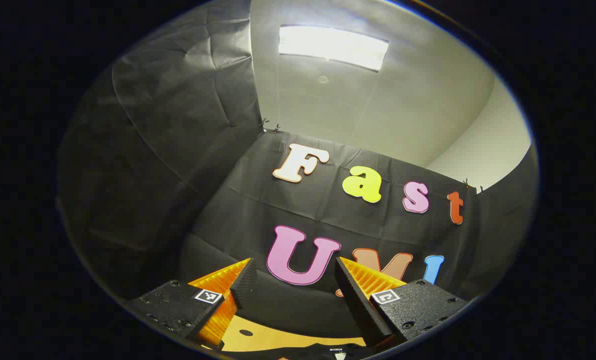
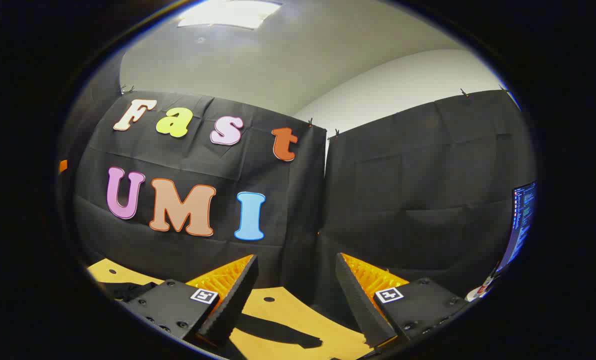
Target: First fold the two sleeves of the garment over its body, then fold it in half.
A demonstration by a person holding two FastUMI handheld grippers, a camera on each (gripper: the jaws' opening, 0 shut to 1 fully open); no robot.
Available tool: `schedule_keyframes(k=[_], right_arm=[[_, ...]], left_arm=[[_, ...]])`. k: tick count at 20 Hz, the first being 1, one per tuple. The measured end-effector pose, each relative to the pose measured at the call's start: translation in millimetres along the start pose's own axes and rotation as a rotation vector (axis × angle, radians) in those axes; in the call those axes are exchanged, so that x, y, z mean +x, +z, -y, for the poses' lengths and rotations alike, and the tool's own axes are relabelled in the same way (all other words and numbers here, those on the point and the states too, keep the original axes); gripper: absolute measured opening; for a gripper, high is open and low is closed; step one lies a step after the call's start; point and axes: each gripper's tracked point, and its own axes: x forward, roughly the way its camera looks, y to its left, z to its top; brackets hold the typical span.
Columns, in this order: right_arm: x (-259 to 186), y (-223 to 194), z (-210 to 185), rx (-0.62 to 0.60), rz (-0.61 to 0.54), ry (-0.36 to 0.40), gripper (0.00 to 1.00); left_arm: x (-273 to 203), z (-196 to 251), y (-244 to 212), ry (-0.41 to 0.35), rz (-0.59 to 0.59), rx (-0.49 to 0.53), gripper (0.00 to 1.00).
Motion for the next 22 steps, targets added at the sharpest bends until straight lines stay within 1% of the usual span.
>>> schedule_keyframes(k=[1,5,6,7,8,9,10,11,12,14,15,17,18,20,21,22], right_arm=[[0.4,-1.3,0.7,0.002,0.000,0.001,1.00],[4.7,-9.6,-3.2,0.024,-0.018,0.018,1.00],[5.7,-12.8,-6.7,0.031,-0.023,0.030,0.98],[6.7,-15.6,-10.8,0.039,-0.025,0.046,0.98],[9.1,-18.1,-16.0,0.046,-0.022,0.063,0.98],[11.5,-20.7,-21.7,0.054,-0.026,0.082,0.98],[15.6,-23.3,-28.1,0.065,-0.036,0.103,1.00],[20.1,-25.4,-36.6,0.076,-0.045,0.128,1.00],[24.4,-25.4,-43.5,0.085,-0.048,0.150,0.98],[33.6,-18.9,-55.0,0.094,-0.034,0.184,1.00],[36.2,-15.9,-60.5,0.096,-0.022,0.199,0.98],[42.3,-13.1,-67.8,0.095,-0.002,0.218,0.98],[45.2,-14.5,-69.6,0.096,-0.003,0.221,0.98],[49.4,-22.1,-72.0,0.108,-0.019,0.230,0.98],[50.5,-25.1,-72.9,0.117,-0.031,0.233,0.96],[52.3,-27.1,-72.6,0.125,-0.039,0.236,0.98]], left_arm=[[-0.5,0.4,-0.3,0.001,-0.001,0.000,0.92],[-6.6,-3.3,-0.9,0.023,-0.007,-0.013,0.92],[-9.8,-3.3,-2.3,0.040,-0.015,-0.028,0.92],[-15.3,-3.1,-6.4,0.061,-0.026,-0.051,0.92],[-21.5,-0.2,-11.4,0.065,-0.044,-0.077,0.92],[-28.2,8.0,-16.9,0.050,-0.063,-0.101,0.94],[-35.4,13.5,-20.4,0.035,-0.083,-0.116,0.92],[-37.9,12.8,-23.9,0.038,-0.103,-0.110,0.92],[-38.6,7.3,-25.1,0.058,-0.117,-0.080,0.92],[-45.4,-9.9,-24.3,0.111,-0.141,0.038,0.89],[-49.4,-17.5,-19.7,0.134,-0.144,0.100,0.93],[-56.2,-22.8,-9.6,0.153,-0.142,0.182,0.93],[-58.5,-21.1,-7.1,0.147,-0.141,0.201,0.90],[-62.8,-15.6,-3.8,0.125,-0.135,0.212,0.92],[-64.3,-13.0,-2.3,0.116,-0.131,0.209,0.91],[-65.4,-11.8,-0.7,0.108,-0.127,0.201,0.91]])
